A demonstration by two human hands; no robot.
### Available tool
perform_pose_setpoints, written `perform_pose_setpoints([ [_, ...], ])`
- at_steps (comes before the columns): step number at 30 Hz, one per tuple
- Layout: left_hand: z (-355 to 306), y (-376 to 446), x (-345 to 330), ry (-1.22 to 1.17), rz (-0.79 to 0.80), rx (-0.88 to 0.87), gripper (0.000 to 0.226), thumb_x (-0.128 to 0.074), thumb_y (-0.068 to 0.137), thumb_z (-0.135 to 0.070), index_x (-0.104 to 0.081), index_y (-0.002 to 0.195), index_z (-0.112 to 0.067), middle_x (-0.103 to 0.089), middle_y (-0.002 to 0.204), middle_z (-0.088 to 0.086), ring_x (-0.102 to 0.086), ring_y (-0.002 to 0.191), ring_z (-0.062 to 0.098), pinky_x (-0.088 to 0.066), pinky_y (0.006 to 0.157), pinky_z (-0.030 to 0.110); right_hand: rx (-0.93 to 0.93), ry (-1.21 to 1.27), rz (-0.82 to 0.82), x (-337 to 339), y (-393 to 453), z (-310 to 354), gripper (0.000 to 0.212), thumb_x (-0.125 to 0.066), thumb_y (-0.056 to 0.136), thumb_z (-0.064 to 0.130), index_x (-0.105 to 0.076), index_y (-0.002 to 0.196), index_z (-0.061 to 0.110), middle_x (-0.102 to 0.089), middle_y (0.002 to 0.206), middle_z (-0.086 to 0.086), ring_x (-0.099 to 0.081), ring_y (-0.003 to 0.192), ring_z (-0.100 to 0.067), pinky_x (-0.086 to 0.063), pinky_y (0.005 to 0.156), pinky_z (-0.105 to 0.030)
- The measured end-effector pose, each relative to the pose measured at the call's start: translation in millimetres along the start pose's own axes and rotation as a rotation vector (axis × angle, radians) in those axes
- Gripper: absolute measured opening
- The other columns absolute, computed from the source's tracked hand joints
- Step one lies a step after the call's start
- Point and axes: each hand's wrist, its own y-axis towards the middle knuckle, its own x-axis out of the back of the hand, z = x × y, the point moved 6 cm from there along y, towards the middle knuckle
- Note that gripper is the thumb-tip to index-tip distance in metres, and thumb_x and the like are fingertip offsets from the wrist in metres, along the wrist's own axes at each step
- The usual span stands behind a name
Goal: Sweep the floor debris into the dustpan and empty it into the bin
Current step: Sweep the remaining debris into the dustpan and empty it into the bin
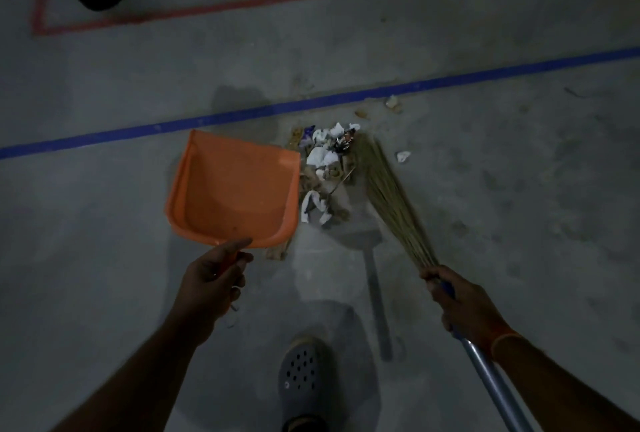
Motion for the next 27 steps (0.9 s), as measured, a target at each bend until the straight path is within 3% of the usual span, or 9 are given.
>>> perform_pose_setpoints([
  [5,-8,8,-43,-0.035,-0.006,-0.001,0.035,-0.057,0.098,0.005,-0.070,0.123,-0.016,-0.072,0.097,0.004,-0.056,0.064,0.013,-0.041,0.049,0.023,0.055,-0.080,-0.032,71,58,8,0.016,-0.055,0.097,0.025,-0.063,0.103,0.037,-0.060,0.069,-0.026,-0.054,0.042,-0.029,-0.048,0.041,-0.033],
  [9,3,15,-84,-0.031,-0.066,0.020,0.036,-0.058,0.097,0.004,-0.070,0.125,-0.016,-0.071,0.104,0.013,-0.057,0.065,0.014,-0.043,0.048,0.022,0.097,-0.172,-0.059,125,122,5,0.016,-0.054,0.098,0.024,-0.062,0.107,0.033,-0.062,0.064,-0.021,-0.058,0.044,-0.029,-0.049,0.041,-0.031],
  [17,35,26,-173,-0.128,-0.282,0.010,0.035,-0.057,0.099,0.001,-0.070,0.125,-0.020,-0.070,0.099,0.011,-0.054,0.064,0.017,-0.040,0.043,0.018,0.173,-0.340,-0.001,202,259,6,0.014,-0.052,0.098,0.025,-0.062,0.107,0.026,-0.062,0.077,-0.012,-0.057,0.045,-0.026,-0.048,0.039,-0.027],
  [22,65,25,-203,-0.164,-0.303,0.027,0.035,-0.058,0.099,0.000,-0.069,0.127,-0.019,-0.070,0.107,0.010,-0.056,0.069,0.016,-0.044,0.047,0.020,0.223,-0.546,0.164,199,312,8,0.016,-0.051,0.098,0.022,-0.061,0.111,0.025,-0.065,0.085,-0.018,-0.058,0.049,-0.027,-0.050,0.050,-0.033],
  [24,78,22,-207,-0.171,-0.313,0.054,0.036,-0.058,0.099,0.000,-0.069,0.126,-0.021,-0.071,0.108,0.010,-0.056,0.070,0.017,-0.045,0.049,0.021,0.303,-0.683,0.227,186,318,13,0.019,-0.050,0.097,0.020,-0.061,0.113,0.024,-0.067,0.093,-0.015,-0.056,0.052,-0.020,-0.048,0.057,-0.029],
  [27,92,15,-204,-0.172,-0.331,0.074,0.037,-0.059,0.098,0.000,-0.071,0.124,-0.023,-0.071,0.109,0.013,-0.057,0.069,0.016,-0.045,0.050,0.022,0.375,-0.771,0.317,161,314,15,0.016,-0.051,0.096,0.022,-0.059,0.106,0.030,-0.068,0.081,-0.011,-0.057,0.044,-0.016,-0.047,0.048,-0.020],
])
